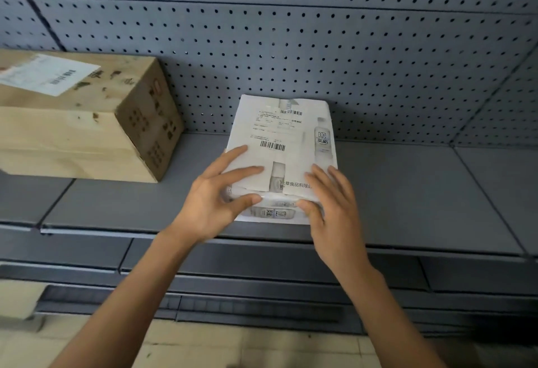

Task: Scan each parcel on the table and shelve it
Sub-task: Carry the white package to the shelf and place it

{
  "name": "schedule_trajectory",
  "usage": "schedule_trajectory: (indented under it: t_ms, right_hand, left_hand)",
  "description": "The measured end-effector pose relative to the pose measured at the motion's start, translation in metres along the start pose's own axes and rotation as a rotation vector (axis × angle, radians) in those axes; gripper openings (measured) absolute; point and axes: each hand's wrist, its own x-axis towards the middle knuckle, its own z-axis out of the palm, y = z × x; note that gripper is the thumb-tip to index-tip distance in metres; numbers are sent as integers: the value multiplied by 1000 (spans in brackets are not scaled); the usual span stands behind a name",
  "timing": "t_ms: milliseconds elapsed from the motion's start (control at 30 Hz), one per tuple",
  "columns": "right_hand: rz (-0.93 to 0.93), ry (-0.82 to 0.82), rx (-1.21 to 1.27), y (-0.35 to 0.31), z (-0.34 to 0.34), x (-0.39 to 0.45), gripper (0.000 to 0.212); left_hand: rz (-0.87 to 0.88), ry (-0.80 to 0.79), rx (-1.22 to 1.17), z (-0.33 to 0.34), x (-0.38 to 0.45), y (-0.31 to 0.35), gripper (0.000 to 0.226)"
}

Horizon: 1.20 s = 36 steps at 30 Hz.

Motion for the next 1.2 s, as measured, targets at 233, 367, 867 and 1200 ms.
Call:
schedule_trajectory:
  t_ms: [233,367,867,1200]
  right_hand:
    - [-48,-13,-35,2,-3,0,55]
    - [-71,-71,-108,1,-11,4,55]
    - [-145,-10,-9,-48,-14,-1,20]
    - [-306,-357,114,-161,61,-21,26]
  left_hand:
    - [18,-33,18,-2,1,-4,46]
    - [102,-21,234,-6,-1,-2,50]
    - [-17,196,333,-36,-63,18,51]
    - [-279,243,358,-133,-170,-16,60]
